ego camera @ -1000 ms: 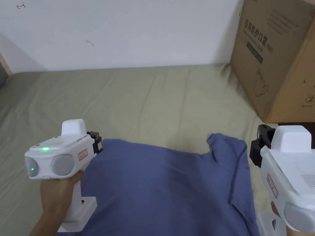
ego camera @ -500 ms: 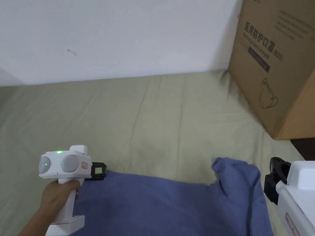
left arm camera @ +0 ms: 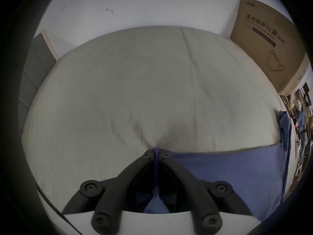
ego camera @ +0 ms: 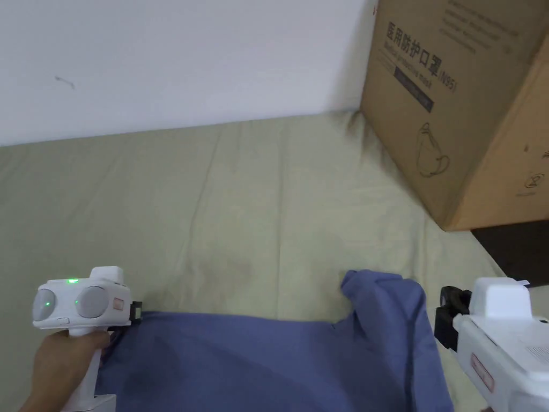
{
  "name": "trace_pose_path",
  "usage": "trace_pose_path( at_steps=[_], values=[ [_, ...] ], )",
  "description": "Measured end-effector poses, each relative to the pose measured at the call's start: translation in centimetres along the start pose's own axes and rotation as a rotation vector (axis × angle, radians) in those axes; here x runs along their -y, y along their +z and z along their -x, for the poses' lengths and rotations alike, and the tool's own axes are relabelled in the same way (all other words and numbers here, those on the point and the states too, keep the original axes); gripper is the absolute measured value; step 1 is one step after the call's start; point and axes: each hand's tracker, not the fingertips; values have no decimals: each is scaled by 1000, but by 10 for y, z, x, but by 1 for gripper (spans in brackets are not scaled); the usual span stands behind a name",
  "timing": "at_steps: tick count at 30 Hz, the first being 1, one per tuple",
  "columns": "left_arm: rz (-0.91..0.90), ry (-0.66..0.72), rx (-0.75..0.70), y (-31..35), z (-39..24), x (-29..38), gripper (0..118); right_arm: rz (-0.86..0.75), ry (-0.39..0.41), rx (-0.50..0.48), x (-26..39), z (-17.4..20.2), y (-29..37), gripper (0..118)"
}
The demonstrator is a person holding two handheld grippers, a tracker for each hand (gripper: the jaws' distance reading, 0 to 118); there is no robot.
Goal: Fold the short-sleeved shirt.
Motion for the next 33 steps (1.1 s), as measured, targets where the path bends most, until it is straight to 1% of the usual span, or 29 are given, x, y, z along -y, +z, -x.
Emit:
trace_pose_path(
  at_steps=[1, 2, 3, 4, 5, 6, 7, 10, 13, 14, 15, 16, 17, 18, 19, 20, 21, 23, 24, 26, 28, 31, 33],
  values=[
    [-19, -24, -4, 5, -2, 2, 0, 34, -20, -3, 1, -4, -10, 5],
    [-44, -28, 11, 10, -1, 5, 0, 59, -29, 6, 3, -7, -21, 18],
    [-60, -25, 5, 17, -1, 6, 0, 115, -24, 5, 3, -10, -31, 39],
    [-85, -25, 7, 27, -2, 8, 0, 177, -31, -13, 4, -13, -45, 72],
    [-109, -15, 24, 37, -1, 9, 0, 221, -30, -8, 7, -15, -59, 92],
    [-116, -10, 36, 46, -1, 10, 0, 266, -24, -7, 10, -15, -71, 102],
    [-124, -11, 47, 55, -1, 12, 0, 304, -9, -9, 15, -14, -84, 102],
    [-146, -33, 44, 78, -4, 17, 0, 403, 30, 41, 27, -10, -121, 100],
    [-155, -33, 50, 93, -3, 21, 0, 463, 26, 41, 40, -8, -142, 97],
    [-157, -34, 49, 97, -4, 22, 0, 492, 45, 43, 45, -7, -146, 91],
    [-165, -30, 45, 101, -3, 24, 0, 508, 64, 34, 48, -6, -148, 78],
    [-172, -25, 46, 105, -2, 26, 0, 510, 54, -5, 51, -6, -144, 60],
    [-171, -15, 48, 108, -1, 28, 0, 469, 15, -19, 50, -6, -138, 52],
    [-174, -5, 48, 111, -1, 30, 0, 474, 19, -11, 48, -5, -135, 45],
    [-174, 3, 48, 114, 0, 32, 0, 461, 17, -37, 44, -5, -129, 19],
    [-175, 11, 48, 118, 1, 35, 0, 434, 4, -74, 40, -1, -114, 3],
    [-178, 20, 46, 121, 2, 38, 0, 419, 15, -47, 37, 1, -103, 3],
    [-185, 37, 36, 129, 3, 44, 0, 359, 47, -84, 29, 4, -83, 3],
    [-190, 45, 34, 134, 5, 48, 0, 333, 60, -85, 25, -4, -79, 3],
    [-203, 65, 34, 146, 10, 54, 0, 277, 76, -111, 13, -8, -56, 3],
    [-222, 82, 29, 162, 15, 61, 0, 220, 65, -138, -2, -17, -33, 3],
    [-264, 116, 28, 190, 28, 68, 0, 132, 16, -196, -26, -27, 2, 3],
    [-300, 138, 36, 213, 35, 70, 0, 80, -5, -235, -44, -27, 28, 3]
  ],
)
